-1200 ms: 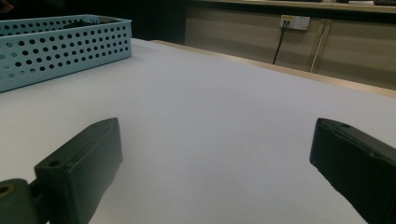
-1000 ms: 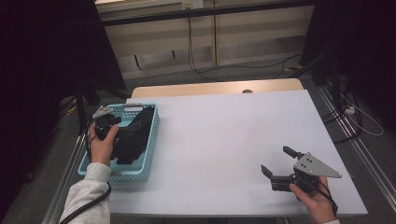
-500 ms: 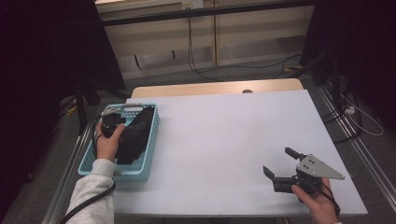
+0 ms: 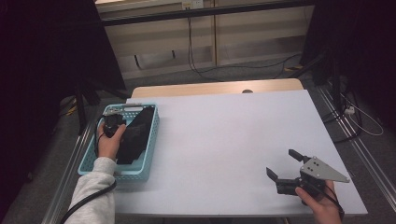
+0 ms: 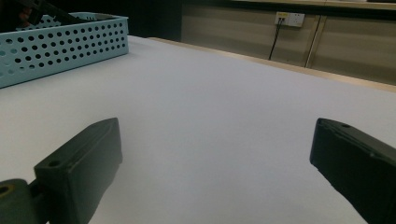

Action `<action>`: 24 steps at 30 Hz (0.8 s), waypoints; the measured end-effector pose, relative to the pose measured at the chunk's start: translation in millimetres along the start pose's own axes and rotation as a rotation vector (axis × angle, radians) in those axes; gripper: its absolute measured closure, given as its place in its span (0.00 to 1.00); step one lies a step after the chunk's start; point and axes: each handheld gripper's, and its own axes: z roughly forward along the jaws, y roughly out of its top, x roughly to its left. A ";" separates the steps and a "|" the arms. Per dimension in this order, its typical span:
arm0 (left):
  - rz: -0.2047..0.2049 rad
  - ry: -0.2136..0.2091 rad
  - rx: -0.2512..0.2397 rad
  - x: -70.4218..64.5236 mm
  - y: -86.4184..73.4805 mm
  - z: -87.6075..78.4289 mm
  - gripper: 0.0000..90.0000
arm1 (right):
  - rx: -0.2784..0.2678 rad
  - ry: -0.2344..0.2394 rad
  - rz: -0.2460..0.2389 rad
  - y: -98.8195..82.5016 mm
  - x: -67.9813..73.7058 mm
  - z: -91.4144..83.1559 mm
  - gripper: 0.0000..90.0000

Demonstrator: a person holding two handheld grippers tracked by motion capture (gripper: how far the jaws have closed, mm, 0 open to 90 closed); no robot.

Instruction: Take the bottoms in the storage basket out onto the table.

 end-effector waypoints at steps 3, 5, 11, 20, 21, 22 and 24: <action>0.008 0.009 0.025 3.1 -1.6 4.8 0.05 | 0.011 0.010 -0.002 -0.4 0.9 0.9 0.02; 0.002 0.009 0.028 3.3 -2.2 6.4 0.05 | 0.014 0.012 -0.006 -0.4 1.4 1.3 0.02; 0.013 0.007 0.091 4.7 -3.0 16.4 0.06 | 0.021 0.029 -0.010 -0.3 3.6 3.0 0.02; 0.000 -0.014 0.217 9.7 -4.4 34.8 0.06 | 0.034 0.041 -0.013 -1.1 4.6 4.2 0.02; 0.015 -0.011 0.224 10.6 -4.2 35.0 0.06 | 0.035 0.041 -0.014 -1.1 4.7 4.2 0.02; 0.024 0.003 0.216 11.4 -3.6 35.8 0.06 | 0.035 0.043 -0.014 -1.1 4.8 4.2 0.02; 0.021 0.002 0.227 13.1 -2.5 37.8 0.05 | 0.036 0.048 -0.015 -1.3 4.9 4.1 0.02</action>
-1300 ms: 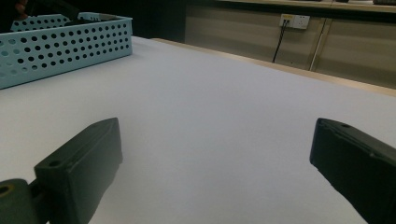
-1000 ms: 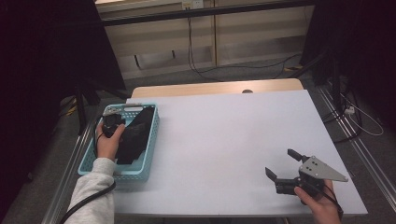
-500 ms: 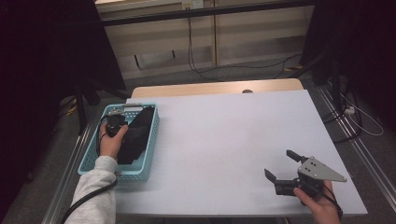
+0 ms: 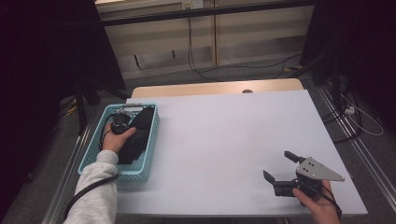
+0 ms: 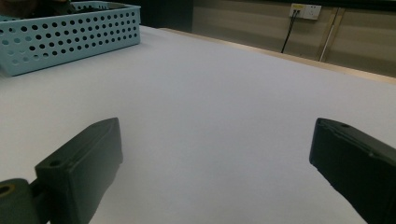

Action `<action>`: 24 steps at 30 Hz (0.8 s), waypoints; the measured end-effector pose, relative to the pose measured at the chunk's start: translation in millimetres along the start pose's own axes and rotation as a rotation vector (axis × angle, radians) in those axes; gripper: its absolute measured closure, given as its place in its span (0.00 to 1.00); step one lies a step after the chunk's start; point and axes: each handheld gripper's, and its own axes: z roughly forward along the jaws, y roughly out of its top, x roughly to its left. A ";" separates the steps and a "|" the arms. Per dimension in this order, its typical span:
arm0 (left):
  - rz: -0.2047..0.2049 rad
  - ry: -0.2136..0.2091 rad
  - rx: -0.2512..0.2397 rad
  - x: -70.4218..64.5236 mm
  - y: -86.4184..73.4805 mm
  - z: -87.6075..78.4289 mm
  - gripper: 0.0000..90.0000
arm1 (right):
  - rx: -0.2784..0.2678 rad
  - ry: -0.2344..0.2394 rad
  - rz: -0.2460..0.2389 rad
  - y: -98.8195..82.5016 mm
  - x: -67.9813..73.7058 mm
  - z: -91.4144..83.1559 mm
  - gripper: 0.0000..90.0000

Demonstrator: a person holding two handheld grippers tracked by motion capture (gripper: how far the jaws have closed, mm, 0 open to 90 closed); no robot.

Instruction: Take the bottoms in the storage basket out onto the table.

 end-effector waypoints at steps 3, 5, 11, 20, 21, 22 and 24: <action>0.023 0.014 0.024 0.0 -0.2 3.6 0.04 | 0.001 0.005 0.000 -0.2 0.1 0.3 0.02; 0.020 0.012 0.032 -1.3 -0.2 7.3 0.04 | 0.001 0.005 0.005 -0.2 0.3 0.5 0.02; 0.015 0.043 0.057 -1.9 -2.0 11.7 0.00 | 0.001 0.008 0.006 -0.4 0.4 0.3 0.02; 0.020 0.034 0.031 -1.8 -4.2 8.3 0.11 | 0.004 0.009 0.002 -0.6 0.9 -0.6 0.03; 0.024 0.033 0.039 -1.7 -3.6 6.2 0.15 | 0.003 0.010 0.003 -0.6 1.0 -0.5 0.03; 0.017 0.033 0.035 -2.9 -3.2 5.7 0.20 | 0.004 0.010 0.003 -0.6 1.1 -0.6 0.03; 0.026 0.031 0.048 -4.5 -2.4 4.4 0.27 | 0.005 0.012 0.003 -0.5 1.3 -0.5 0.03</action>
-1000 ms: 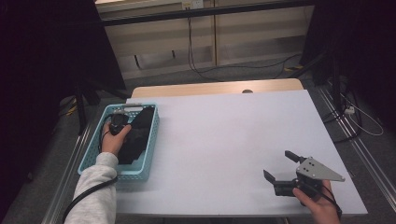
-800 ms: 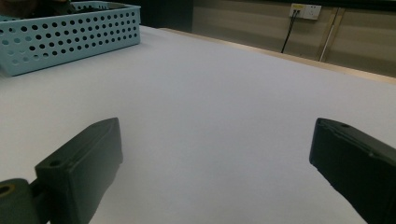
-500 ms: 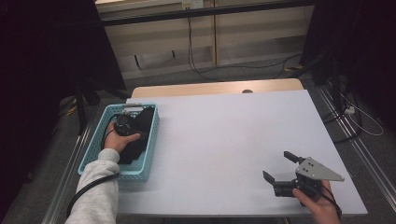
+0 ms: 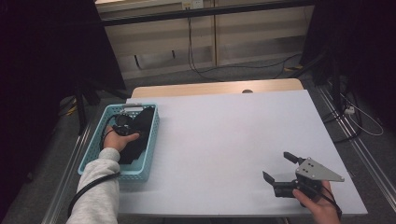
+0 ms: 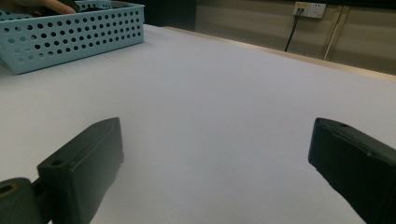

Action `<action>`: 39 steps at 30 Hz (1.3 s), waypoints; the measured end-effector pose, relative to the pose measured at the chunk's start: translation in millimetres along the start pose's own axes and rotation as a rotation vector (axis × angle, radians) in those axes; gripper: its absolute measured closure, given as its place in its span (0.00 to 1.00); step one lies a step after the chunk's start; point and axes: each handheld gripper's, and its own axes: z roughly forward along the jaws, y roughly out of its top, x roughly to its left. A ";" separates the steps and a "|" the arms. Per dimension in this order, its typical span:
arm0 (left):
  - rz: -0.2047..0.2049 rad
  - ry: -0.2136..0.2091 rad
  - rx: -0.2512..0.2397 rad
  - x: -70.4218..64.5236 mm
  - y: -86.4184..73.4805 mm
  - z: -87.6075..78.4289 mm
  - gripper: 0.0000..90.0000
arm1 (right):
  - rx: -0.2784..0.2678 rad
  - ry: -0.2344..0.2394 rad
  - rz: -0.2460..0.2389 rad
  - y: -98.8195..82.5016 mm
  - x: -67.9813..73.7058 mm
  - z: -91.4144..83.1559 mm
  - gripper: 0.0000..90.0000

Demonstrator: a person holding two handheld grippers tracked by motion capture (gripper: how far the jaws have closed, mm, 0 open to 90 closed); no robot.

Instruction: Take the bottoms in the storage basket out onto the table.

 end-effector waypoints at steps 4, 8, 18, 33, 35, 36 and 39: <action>-0.012 -0.007 0.021 -5.8 2.8 -2.5 0.42 | 0.000 0.003 -0.003 0.1 0.5 1.0 0.03; -0.025 -0.022 0.033 -7.9 3.7 -4.9 0.62 | 0.002 0.001 -0.004 0.2 0.8 1.2 0.03; -0.101 0.006 0.094 -15.5 10.9 -9.0 0.79 | 0.002 -0.002 -0.001 0.2 0.2 1.4 0.03; -0.168 -0.032 0.045 -5.4 26.4 -45.0 0.83 | -0.010 -0.019 -0.005 0.8 -1.0 -0.8 0.03; -0.177 -0.042 0.033 -4.6 30.2 -52.3 0.83 | -0.011 -0.020 -0.006 0.9 -0.9 -0.7 0.03; -0.172 -0.036 0.016 -4.5 34.0 -59.4 0.83 | -0.010 -0.021 -0.005 0.9 -1.1 -0.6 0.03; -0.177 -0.026 -0.018 -6.9 38.0 -65.3 0.83 | -0.009 -0.022 -0.004 0.8 -1.2 -0.5 0.03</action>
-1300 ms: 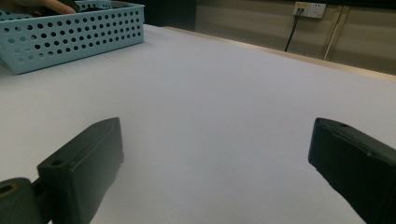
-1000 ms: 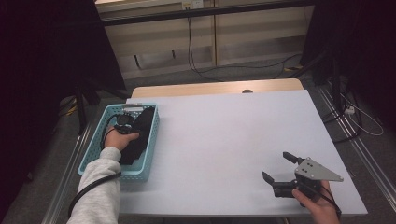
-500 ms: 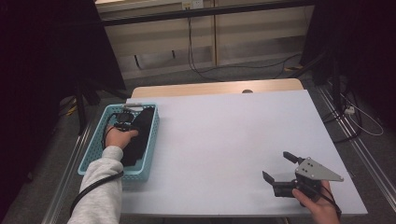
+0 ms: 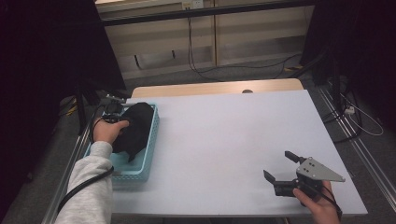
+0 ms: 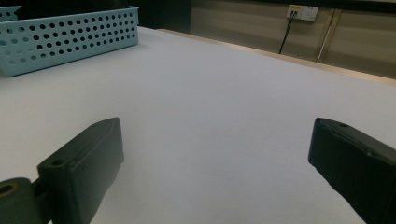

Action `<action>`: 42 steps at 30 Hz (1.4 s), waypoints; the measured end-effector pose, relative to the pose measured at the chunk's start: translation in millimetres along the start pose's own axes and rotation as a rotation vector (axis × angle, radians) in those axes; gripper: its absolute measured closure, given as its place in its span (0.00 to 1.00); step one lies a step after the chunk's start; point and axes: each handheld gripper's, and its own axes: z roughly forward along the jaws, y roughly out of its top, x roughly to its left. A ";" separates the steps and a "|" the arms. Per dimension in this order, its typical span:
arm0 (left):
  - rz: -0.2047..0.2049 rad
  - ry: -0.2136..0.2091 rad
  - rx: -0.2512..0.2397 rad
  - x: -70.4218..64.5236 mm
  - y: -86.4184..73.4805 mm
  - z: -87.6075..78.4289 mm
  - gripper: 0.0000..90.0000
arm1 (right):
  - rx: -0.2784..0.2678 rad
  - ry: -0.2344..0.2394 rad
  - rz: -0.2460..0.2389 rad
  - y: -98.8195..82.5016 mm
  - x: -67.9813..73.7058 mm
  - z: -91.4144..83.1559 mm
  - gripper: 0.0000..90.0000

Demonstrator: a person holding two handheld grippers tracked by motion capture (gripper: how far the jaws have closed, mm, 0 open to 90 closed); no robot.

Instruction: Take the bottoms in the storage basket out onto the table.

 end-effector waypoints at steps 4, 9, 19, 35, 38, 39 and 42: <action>-0.001 -0.022 -0.054 -0.7 6.2 -14.0 0.83 | 0.000 0.001 -0.002 0.0 0.0 0.0 0.03; 0.032 -0.014 -0.102 -8.2 12.1 -26.6 0.83 | 0.000 0.005 -0.001 0.0 0.1 0.1 0.03; 0.066 -0.063 -0.198 -26.4 27.7 -50.4 0.83 | 0.000 0.009 -0.002 0.1 0.4 0.6 0.03; 0.124 -0.134 -0.302 -55.2 46.8 -81.2 0.83 | -0.001 0.015 -0.002 0.3 0.9 1.3 0.03; 0.143 -0.154 -0.306 -61.9 47.2 -82.5 0.83 | 0.001 0.014 -0.001 0.3 0.7 1.3 0.03; 0.145 -0.166 -0.310 -64.5 47.5 -82.7 0.83 | 0.000 0.013 -0.002 0.3 0.6 1.3 0.03; 0.164 -0.174 -0.316 -72.5 49.0 -82.2 0.83 | 0.000 0.013 -0.002 0.3 0.5 1.5 0.03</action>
